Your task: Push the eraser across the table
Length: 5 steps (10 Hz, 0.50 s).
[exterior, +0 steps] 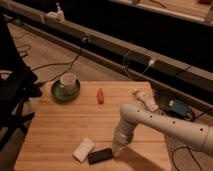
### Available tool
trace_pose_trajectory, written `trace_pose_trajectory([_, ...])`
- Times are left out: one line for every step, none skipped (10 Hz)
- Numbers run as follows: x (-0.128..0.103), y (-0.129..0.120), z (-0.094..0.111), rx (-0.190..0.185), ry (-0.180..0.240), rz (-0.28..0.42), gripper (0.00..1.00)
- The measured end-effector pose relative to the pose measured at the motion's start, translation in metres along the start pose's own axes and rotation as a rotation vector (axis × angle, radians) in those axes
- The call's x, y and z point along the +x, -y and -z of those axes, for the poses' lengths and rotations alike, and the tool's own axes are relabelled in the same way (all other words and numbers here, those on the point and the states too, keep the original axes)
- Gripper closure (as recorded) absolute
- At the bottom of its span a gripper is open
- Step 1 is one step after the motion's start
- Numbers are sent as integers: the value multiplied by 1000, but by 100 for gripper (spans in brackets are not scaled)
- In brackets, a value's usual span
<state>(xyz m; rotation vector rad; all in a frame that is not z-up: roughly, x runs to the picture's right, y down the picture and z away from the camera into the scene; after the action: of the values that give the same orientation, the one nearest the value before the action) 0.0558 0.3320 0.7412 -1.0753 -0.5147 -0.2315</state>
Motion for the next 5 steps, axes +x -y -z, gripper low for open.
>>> trace_pose_trajectory([-7, 1, -2, -15, 3, 22, 100])
trace_pose_trajectory([-12, 2, -4, -26, 6, 39, 100])
trace_pose_trajectory([-19, 3, -5, -33, 11, 58, 100])
trace_pose_trajectory([-28, 4, -6, -37, 17, 81, 100])
trace_pose_trajectory([-38, 4, -8, -45, 24, 111, 100])
